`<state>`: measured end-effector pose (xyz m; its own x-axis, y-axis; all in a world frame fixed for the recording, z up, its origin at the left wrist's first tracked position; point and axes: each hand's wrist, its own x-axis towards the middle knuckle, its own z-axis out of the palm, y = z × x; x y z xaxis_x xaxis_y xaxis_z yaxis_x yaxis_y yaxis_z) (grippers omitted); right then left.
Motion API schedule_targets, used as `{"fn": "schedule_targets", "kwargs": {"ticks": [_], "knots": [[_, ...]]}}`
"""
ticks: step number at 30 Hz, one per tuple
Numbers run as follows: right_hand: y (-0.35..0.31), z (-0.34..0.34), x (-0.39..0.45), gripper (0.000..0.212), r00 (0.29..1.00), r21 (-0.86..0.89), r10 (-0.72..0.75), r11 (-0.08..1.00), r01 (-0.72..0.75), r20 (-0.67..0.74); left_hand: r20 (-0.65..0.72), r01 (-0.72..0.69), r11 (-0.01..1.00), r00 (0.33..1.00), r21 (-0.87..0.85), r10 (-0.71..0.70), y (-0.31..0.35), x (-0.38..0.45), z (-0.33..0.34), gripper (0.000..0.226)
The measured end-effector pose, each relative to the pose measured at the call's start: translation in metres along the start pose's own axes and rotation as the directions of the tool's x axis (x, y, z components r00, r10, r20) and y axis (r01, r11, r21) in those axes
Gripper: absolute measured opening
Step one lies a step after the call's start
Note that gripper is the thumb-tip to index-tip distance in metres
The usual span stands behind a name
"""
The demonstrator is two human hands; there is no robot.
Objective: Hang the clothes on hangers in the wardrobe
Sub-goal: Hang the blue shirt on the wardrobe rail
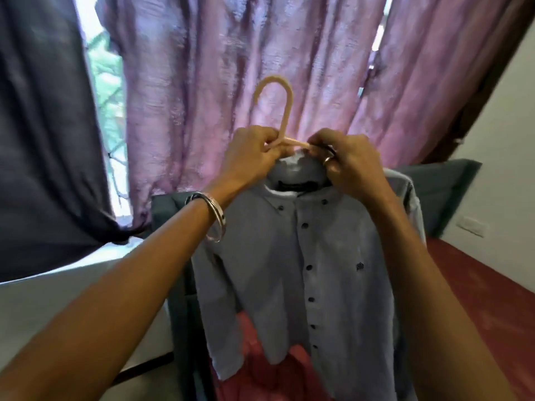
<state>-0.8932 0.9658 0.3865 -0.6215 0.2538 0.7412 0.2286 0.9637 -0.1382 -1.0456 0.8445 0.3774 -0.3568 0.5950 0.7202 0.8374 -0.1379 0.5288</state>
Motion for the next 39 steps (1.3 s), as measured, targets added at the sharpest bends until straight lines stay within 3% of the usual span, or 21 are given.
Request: {"fn": "schedule_targets", "kwargs": {"ticks": [5,9,14,17,20,23,28,31,33,35,37,39], "knots": [[-0.097,0.029,0.062,0.035,0.996,0.274,-0.074,0.958,0.083,-0.043,-0.126,0.084,0.988,0.987,-0.133,-0.101,-0.02,-0.019,-0.125,0.016],[-0.199,0.064,0.112,0.027,0.978,0.367,-0.153,0.909,0.196,-0.143,-0.2,0.08,0.996,0.977,0.041,-0.07,-0.041,-0.043,-0.251,0.009],[-0.353,0.089,0.159,0.026,0.917,0.412,-0.368,0.82,0.397,-0.15,-0.465,0.195,0.943,0.884,0.269,-0.05,-0.049,-0.094,-0.391,0.012],[-0.438,0.109,0.173,0.043,0.849,0.494,-0.492,0.699,0.517,-0.192,-0.643,0.322,0.851,0.765,0.416,0.025,-0.054,-0.131,-0.485,0.017],[-0.503,0.141,0.192,0.039,0.822,0.514,-0.532,0.656,0.553,-0.205,-0.739,0.434,0.738,0.662,0.516,0.127,-0.047,-0.164,-0.583,0.02],[-0.551,0.177,0.202,0.021,0.823,0.493,-0.557,0.688,0.532,-0.112,-0.747,0.504,0.639,0.642,0.581,0.173,-0.042,-0.188,-0.644,0.016],[-0.668,0.214,0.214,0.024,0.775,0.577,-0.623,0.596,0.558,-0.106,-0.784,0.642,0.461,0.568,0.613,0.25,-0.039,-0.23,-0.734,0.016],[-0.737,0.233,0.235,0.011,0.711,0.584,-0.693,0.531,0.614,-0.118,-0.79,0.701,0.364,0.532,0.613,0.304,-0.037,-0.248,-0.795,0.016],[-0.77,0.24,0.239,0.056,0.646,0.488,-0.752,0.52,0.702,-0.128,-0.798,0.732,0.321,0.524,0.601,0.299,-0.039,-0.251,-0.827,0.017],[-0.811,0.25,0.238,0.098,0.612,0.283,-0.757,0.55,0.786,-0.228,-0.803,0.755,0.286,0.511,0.589,0.307,-0.046,-0.25,-0.868,0.017],[-0.85,0.26,0.241,0.117,0.616,0.186,-0.716,0.59,0.785,-0.328,-0.813,0.76,0.296,0.505,0.578,0.291,-0.051,-0.246,-0.904,0.017],[-0.888,0.281,0.267,0.113,0.596,0.183,-0.649,0.59,0.787,-0.472,-0.811,0.756,0.3,0.511,0.582,0.284,-0.063,-0.236,-0.94,0.02]]}}
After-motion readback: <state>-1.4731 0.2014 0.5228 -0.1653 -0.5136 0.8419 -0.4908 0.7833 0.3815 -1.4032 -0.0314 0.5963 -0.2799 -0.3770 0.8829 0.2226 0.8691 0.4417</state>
